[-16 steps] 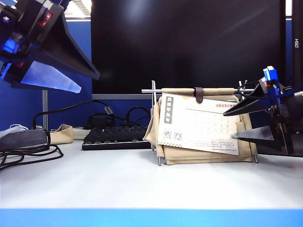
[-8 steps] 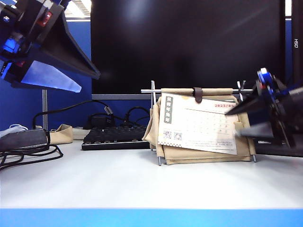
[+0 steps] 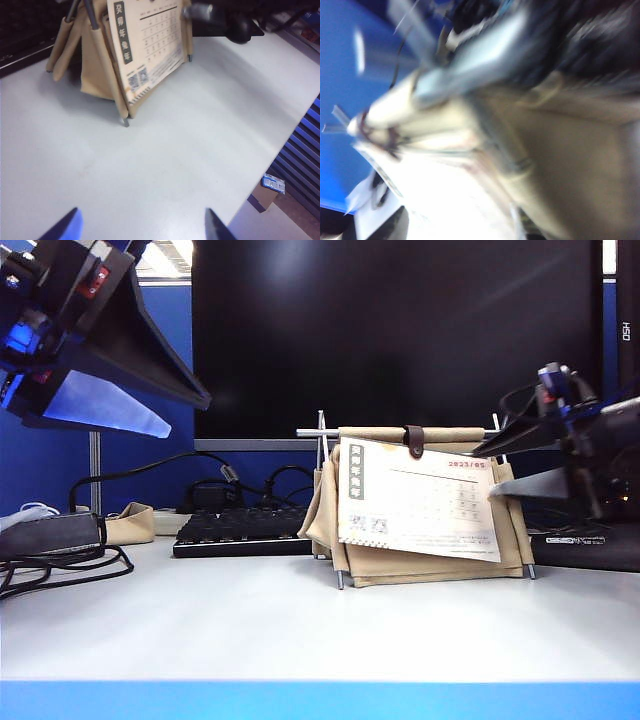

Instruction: Turn one page of the calendar.

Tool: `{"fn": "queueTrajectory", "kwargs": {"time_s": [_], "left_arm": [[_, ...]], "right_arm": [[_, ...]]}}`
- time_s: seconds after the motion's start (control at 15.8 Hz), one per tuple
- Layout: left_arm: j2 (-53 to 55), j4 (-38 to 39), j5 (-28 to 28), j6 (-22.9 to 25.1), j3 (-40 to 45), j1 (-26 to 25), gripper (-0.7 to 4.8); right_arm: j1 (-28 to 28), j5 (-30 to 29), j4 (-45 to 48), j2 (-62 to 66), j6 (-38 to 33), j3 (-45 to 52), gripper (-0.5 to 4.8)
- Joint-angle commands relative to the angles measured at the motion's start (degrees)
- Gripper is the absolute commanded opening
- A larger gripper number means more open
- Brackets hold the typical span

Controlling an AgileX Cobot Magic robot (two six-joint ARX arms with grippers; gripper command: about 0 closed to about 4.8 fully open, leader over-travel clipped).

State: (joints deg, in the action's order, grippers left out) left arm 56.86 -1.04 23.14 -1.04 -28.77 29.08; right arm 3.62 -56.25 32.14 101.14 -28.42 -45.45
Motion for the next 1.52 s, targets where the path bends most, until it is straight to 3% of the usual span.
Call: {"fn": "queueTrajectory", "kwargs": {"time_s": [0.06, 0.32, 0.51, 0.95, 1.52], "left_arm": [[-0.11, -0.35, 0.00, 0.22, -0.35, 0.00, 3.23], [-0.11, -0.35, -0.02, 0.22, -0.35, 0.00, 3.23], [-0.11, -0.33, 0.00, 0.20, -0.35, 0.00, 3.23], [-0.11, 1.46, 0.22, 0.17, -0.33, 0.02, 3.23], [-0.11, 2.71, 1.33, 0.15, -0.33, 0.07, 3.23]], "right_arm": [[3.54, -1.18, -2.67, -0.35, 1.44, -1.62, 2.74], [1.86, -2.38, -3.41, -0.35, 1.49, -2.62, 2.74], [-0.79, 0.07, -3.37, -0.35, 2.64, -2.64, 2.75], [-0.15, 2.21, -9.68, -0.17, 9.35, -2.62, 2.75], [-1.01, -0.48, -7.76, 3.89, 9.20, -7.74, 2.75]]}}
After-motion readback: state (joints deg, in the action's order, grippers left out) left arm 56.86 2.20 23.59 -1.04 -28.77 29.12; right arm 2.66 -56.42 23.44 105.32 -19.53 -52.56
